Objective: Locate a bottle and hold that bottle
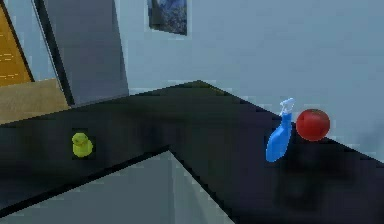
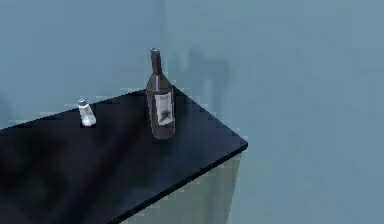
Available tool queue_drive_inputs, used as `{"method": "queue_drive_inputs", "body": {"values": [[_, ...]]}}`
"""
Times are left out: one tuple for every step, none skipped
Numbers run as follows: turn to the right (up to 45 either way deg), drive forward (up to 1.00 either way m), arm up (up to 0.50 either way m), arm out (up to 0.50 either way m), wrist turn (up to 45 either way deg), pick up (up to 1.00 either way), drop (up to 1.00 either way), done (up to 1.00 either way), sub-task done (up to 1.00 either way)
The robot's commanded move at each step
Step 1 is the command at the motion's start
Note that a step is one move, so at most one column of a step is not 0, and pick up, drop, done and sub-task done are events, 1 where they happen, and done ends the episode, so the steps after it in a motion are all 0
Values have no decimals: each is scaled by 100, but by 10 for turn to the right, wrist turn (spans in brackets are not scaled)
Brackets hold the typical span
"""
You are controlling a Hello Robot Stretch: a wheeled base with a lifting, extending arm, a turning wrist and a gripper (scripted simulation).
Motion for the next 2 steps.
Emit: {"method": "queue_drive_inputs", "body": {"values": [[0,0,50,0,0,0,0,0,0],[0,0,38,0,0,0,0,0,0]]}}
